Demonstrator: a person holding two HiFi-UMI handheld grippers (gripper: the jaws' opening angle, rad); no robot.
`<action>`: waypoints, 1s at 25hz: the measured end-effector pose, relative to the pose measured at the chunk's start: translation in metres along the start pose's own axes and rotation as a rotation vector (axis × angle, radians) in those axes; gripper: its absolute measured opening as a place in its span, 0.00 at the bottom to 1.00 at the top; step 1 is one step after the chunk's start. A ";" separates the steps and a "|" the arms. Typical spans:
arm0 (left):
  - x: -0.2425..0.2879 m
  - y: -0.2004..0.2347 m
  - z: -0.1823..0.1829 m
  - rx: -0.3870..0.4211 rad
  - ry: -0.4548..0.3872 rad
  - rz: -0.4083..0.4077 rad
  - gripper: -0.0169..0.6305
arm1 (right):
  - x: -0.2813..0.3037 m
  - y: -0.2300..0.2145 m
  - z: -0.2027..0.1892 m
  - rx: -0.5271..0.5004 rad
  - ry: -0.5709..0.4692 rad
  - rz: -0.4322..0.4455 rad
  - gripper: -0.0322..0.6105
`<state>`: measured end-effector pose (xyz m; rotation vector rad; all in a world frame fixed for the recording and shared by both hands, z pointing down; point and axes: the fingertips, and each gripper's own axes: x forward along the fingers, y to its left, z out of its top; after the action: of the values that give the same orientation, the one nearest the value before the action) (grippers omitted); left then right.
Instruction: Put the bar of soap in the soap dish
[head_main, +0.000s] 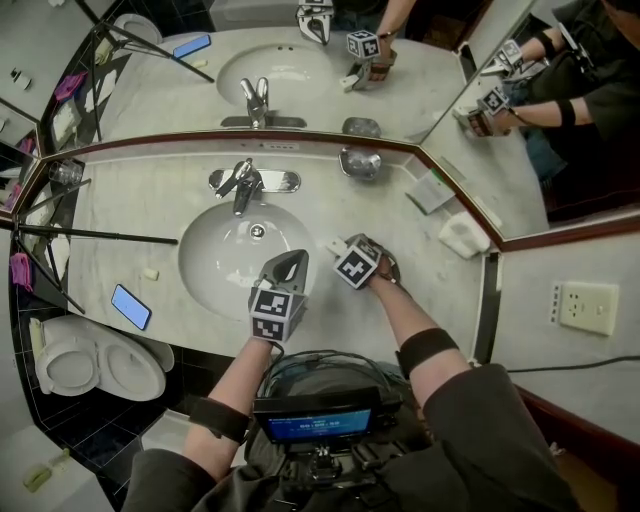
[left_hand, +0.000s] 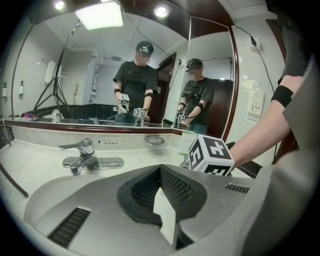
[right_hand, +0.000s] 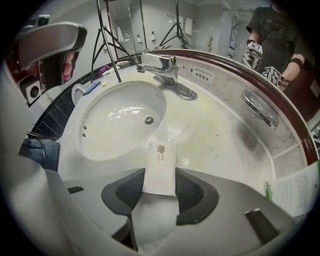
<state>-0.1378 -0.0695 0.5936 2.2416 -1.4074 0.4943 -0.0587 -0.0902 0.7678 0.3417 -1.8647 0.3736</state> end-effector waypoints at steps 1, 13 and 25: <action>-0.001 0.000 0.000 0.001 0.001 -0.001 0.03 | -0.004 -0.001 0.002 0.016 -0.016 0.001 0.35; 0.000 -0.011 0.008 0.049 0.001 -0.011 0.03 | -0.103 -0.034 0.027 0.182 -0.381 -0.099 0.35; 0.008 -0.032 0.021 0.112 -0.022 -0.041 0.03 | -0.183 -0.031 -0.039 0.435 -0.677 -0.171 0.35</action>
<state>-0.1043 -0.0748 0.5743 2.3664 -1.3726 0.5486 0.0439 -0.0929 0.6089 1.0164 -2.3755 0.5979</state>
